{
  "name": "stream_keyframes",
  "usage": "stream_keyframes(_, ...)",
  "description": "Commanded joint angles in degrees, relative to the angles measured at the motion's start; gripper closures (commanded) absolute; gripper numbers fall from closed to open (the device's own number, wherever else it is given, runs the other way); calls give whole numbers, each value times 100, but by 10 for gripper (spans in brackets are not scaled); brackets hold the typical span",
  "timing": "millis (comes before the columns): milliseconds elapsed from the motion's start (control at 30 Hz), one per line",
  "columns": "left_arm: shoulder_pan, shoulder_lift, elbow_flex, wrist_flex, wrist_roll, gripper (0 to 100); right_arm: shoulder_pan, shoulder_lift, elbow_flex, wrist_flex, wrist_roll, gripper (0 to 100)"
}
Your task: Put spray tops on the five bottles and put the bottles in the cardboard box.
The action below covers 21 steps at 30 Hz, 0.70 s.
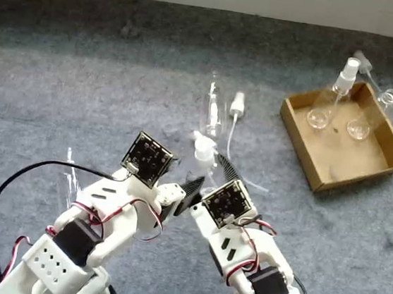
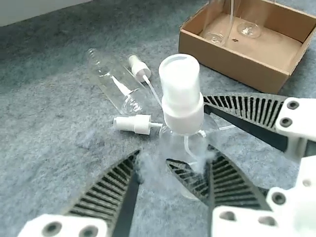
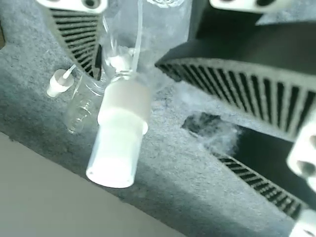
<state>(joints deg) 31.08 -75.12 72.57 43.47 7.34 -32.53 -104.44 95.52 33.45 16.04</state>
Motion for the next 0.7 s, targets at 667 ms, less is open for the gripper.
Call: stream_keyframes(667, -1622, -927, -2202, 2242, -53, 966, 286, -84, 488, -40, 62, 836)
